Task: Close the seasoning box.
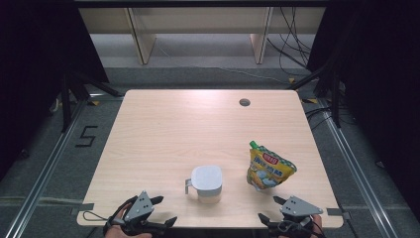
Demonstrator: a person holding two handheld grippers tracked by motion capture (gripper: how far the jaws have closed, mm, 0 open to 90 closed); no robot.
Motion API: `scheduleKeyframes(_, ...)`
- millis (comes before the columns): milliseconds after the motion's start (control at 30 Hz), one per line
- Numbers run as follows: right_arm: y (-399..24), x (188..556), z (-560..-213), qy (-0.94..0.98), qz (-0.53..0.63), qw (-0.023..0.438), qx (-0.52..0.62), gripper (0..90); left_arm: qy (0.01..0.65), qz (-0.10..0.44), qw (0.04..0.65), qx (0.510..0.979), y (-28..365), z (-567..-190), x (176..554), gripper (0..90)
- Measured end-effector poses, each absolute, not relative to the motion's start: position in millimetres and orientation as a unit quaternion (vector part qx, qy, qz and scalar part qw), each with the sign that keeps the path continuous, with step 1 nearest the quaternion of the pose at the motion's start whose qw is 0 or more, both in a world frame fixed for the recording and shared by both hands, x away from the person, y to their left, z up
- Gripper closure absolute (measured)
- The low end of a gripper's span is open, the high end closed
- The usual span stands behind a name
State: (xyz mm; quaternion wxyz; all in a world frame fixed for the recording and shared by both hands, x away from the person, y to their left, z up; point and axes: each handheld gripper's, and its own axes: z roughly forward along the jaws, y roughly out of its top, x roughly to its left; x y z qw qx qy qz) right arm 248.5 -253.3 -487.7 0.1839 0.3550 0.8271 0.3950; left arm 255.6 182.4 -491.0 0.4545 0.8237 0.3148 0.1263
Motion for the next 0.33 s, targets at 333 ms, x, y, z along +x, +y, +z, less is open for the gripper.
scheduleKeyframes(333,-255.3,248.9,-488.4,0.831,0.379,0.191,0.359,25.8,0.313,0.131,0.429,0.837,179.8,-494.3,257.0,20.1)
